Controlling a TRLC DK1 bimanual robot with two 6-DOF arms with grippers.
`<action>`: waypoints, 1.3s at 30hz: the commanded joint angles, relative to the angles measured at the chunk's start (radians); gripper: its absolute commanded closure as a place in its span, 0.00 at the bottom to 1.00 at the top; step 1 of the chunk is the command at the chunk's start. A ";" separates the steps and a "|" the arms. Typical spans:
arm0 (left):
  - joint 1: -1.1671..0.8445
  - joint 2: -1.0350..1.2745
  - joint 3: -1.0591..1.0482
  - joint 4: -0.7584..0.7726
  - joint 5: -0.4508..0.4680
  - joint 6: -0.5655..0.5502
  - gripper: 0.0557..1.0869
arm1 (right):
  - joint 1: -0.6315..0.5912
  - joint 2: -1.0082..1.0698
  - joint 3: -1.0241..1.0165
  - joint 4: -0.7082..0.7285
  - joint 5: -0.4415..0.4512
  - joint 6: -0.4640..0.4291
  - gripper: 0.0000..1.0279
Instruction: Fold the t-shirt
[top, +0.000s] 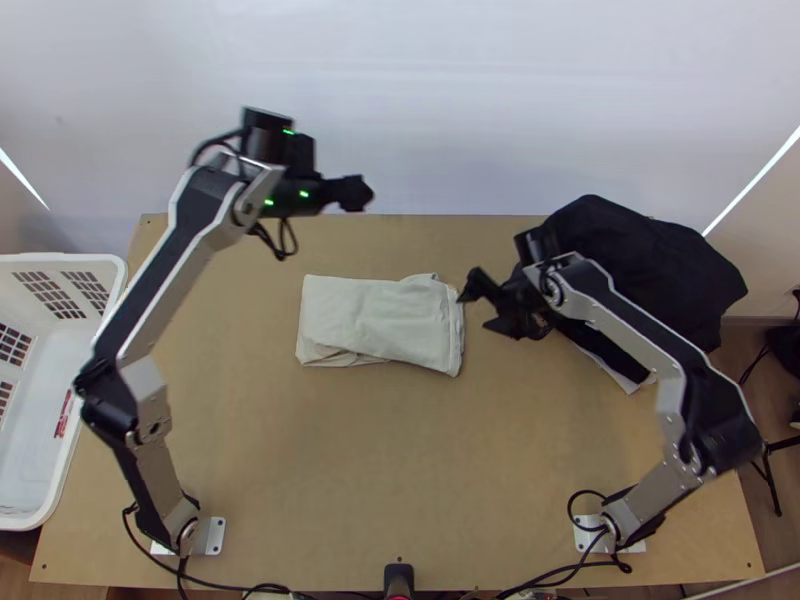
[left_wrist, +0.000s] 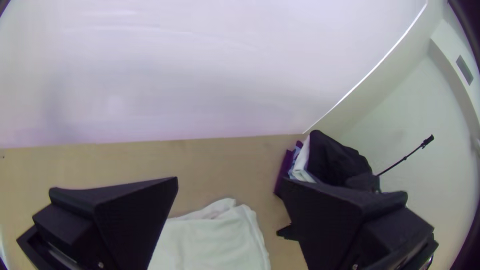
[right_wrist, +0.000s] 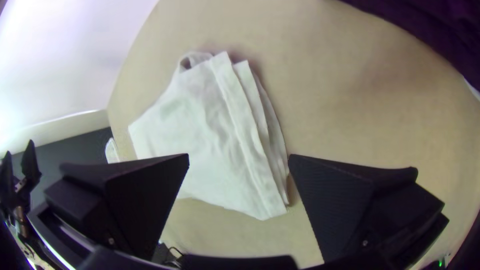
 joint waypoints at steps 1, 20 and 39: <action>0.086 -0.092 -0.020 -0.016 -0.002 0.017 0.04 | -0.029 0.096 -0.083 0.067 -0.205 -0.177 0.10; 0.164 -0.170 -0.019 -0.079 -0.002 0.075 0.04 | -0.089 0.145 -0.088 0.063 -0.289 -0.613 0.04; 0.190 -0.233 -0.003 -0.120 -0.009 0.103 0.04 | 0.107 0.335 0.127 0.155 -0.249 -0.551 0.04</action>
